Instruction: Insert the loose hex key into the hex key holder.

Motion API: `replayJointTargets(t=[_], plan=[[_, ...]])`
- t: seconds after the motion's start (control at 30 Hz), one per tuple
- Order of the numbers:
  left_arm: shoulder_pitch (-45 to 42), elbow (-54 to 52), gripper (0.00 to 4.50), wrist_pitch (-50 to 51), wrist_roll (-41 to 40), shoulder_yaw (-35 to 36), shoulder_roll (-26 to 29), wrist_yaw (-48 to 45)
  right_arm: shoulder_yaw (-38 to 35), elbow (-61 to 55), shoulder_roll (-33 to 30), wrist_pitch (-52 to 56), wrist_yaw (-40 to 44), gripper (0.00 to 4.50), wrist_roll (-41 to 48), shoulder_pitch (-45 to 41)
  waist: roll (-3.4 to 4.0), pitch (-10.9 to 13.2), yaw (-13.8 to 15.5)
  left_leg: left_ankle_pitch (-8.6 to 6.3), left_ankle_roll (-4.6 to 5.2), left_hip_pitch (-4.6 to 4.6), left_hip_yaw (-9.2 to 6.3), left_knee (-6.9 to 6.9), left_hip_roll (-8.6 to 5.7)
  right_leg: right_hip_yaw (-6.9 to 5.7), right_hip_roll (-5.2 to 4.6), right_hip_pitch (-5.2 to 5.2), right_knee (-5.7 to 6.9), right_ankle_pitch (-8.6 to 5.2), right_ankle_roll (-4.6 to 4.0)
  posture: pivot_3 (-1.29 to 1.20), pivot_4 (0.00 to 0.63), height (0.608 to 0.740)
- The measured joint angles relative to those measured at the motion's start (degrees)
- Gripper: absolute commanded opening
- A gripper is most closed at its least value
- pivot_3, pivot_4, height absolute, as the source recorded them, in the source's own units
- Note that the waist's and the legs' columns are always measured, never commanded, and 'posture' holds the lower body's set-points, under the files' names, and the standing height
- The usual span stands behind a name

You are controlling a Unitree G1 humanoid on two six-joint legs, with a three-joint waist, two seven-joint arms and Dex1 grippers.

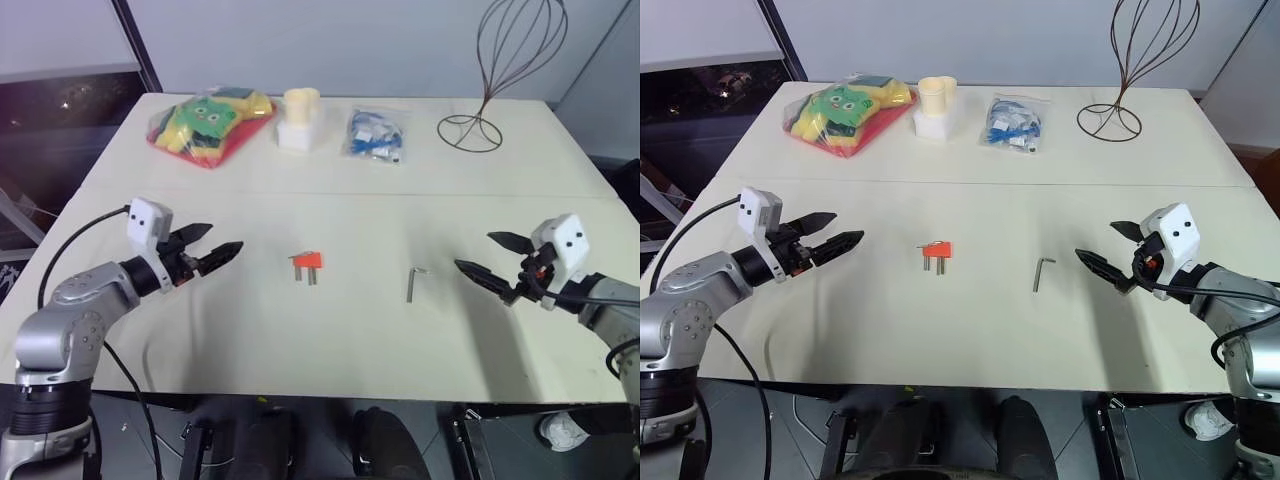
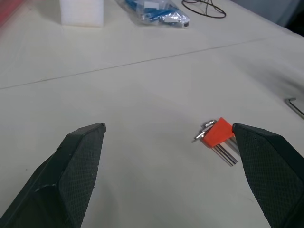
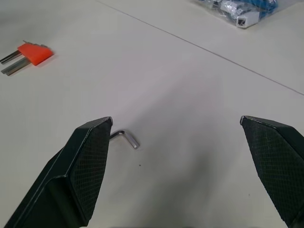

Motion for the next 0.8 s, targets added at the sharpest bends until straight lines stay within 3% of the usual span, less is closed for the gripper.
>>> replayJointTargets(t=[0.5,0.8], plan=[[-1.6,2.7,4.45,-2.8,1.5,-0.4,1.3,-1.5,1.2,1.9,0.0,-0.8,0.1,4.50,-1.2,-2.6,0.00,0.0,0.0,0.00,0.00,0.00,0.00,0.00,0.00,-0.01,0.02,0.00,0.00,0.00,0.00,0.00,0.150,0.740],[-9.9,6.5,4.45,-8.3,3.4,-10.2,10.0,-24.0,2.9,1.8,-0.6,-0.6,1.7,4.50,-1.2,-4.8,0.02,0.0,-0.2,0.00,0.00,0.00,0.03,-0.03,0.00,-0.01,0.15,0.00,-0.03,-0.01,-0.01,0.00,0.150,0.740]])
